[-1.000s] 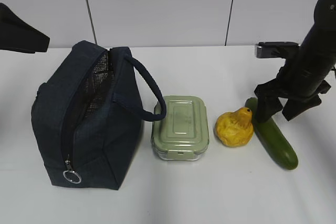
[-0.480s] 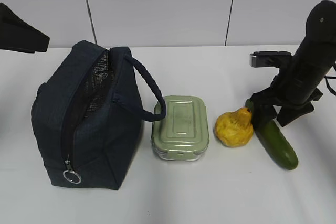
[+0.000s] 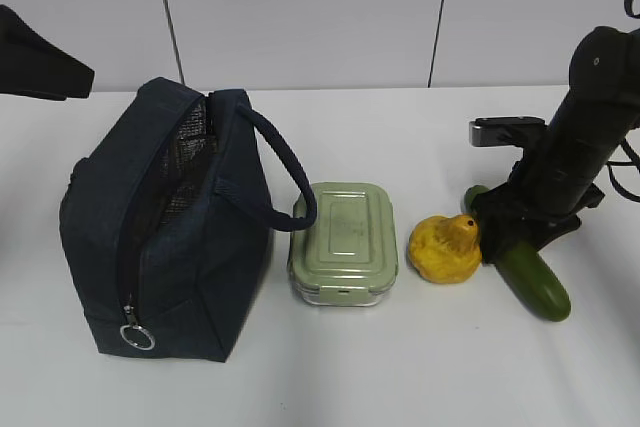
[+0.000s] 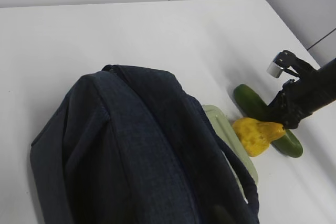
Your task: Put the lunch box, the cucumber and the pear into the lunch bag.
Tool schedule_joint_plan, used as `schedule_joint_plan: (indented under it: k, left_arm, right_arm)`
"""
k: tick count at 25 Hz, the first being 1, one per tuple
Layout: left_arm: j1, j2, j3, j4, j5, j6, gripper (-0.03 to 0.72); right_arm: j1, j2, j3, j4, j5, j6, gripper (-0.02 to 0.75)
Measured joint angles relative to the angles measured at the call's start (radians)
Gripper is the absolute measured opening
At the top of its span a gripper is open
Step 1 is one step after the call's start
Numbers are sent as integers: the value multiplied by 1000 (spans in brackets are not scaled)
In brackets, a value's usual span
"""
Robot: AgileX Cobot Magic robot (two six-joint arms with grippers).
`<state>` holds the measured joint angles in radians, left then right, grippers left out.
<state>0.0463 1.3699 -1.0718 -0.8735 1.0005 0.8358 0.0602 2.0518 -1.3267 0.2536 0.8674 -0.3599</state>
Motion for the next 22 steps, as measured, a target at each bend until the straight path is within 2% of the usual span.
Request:
schedule_joint_plan:
  k: [9,15,19,22]
  left_arm:
    - [0,27,1,105,64,-96,268]
    - [0,71,1,125,131,-125,333]
    - [-9,122,1,140,158,-137,341]
    - [-33,150,1,174,151,-164,341]
  right_arm:
    - [0,-148,2,0,-57,29,383]
    - [0,-223,2,10,-71,31,383]
    - [0,-248,2,81,-75,12,382]
    - [0,-253,-16,186,-68,-55,382]
